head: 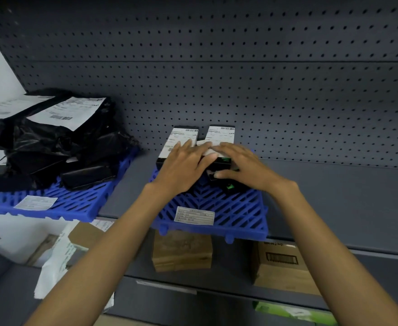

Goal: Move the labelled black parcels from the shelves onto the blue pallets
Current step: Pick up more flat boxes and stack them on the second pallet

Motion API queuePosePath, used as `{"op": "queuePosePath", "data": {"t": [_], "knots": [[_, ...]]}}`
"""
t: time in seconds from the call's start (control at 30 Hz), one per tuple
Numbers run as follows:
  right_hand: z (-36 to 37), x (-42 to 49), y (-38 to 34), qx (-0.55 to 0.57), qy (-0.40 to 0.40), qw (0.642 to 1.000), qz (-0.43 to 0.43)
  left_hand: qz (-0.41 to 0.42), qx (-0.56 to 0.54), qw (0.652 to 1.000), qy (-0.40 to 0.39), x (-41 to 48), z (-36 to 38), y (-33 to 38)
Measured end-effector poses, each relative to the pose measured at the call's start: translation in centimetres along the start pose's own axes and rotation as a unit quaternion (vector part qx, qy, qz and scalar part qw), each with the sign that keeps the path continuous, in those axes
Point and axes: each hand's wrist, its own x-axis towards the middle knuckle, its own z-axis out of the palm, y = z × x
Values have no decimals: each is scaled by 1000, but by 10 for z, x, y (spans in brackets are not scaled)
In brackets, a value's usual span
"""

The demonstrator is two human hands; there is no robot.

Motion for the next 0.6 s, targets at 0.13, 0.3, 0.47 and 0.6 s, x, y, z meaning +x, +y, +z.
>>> {"op": "queuePosePath", "data": {"t": [0.13, 0.3, 0.47, 0.6], "knots": [[-8, -10, 15, 36, -28, 999, -25, -30, -15, 999, -11, -2, 7, 20], [-11, -15, 25, 75, -41, 995, -53, -82, -29, 996, 9, -12, 16, 36], [-15, -19, 36, 103, -55, 991, -73, -109, -13, 994, -23, -17, 27, 53], [-19, -23, 47, 118, -57, 988, -84, -119, -42, 992, 22, -20, 37, 67]]}}
